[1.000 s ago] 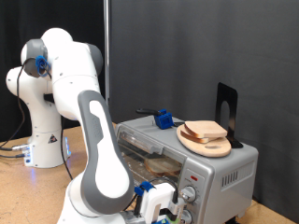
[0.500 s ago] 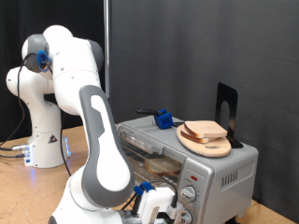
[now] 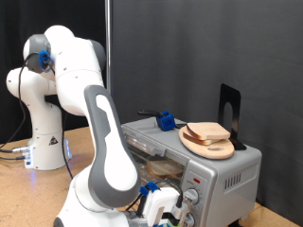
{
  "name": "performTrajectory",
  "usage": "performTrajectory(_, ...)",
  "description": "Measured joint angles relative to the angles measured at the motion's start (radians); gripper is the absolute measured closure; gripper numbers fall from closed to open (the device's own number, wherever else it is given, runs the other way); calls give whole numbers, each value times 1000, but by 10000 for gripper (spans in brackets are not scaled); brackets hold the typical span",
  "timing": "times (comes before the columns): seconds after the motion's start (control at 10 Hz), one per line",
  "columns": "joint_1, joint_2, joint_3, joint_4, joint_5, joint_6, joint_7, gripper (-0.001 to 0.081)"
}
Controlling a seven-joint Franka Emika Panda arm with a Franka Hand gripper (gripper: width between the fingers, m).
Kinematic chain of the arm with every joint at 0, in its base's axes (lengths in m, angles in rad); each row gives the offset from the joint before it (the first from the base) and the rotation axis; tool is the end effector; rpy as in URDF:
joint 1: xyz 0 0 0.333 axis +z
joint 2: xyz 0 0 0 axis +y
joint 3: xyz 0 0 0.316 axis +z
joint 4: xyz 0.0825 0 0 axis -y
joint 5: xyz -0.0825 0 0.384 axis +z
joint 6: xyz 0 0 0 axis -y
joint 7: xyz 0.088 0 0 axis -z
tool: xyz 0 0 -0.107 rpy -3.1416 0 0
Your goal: Make a piece of toast with the oven
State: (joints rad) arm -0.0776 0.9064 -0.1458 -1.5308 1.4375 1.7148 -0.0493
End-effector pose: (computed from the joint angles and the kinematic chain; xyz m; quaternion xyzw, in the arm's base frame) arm 0.6714 -0.0429 0.1318 -0.7157 0.3749 0.1860 0.5591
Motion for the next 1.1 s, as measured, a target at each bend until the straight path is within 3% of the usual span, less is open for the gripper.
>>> performTrajectory(0.4,4,-7,-1,-5,0,15,-22,11)
performTrajectory(0.7,14,-55,0,-79,37,160,-222,11)
performTrajectory(1.1,13,-76,4,-105,109,192,-343,11)
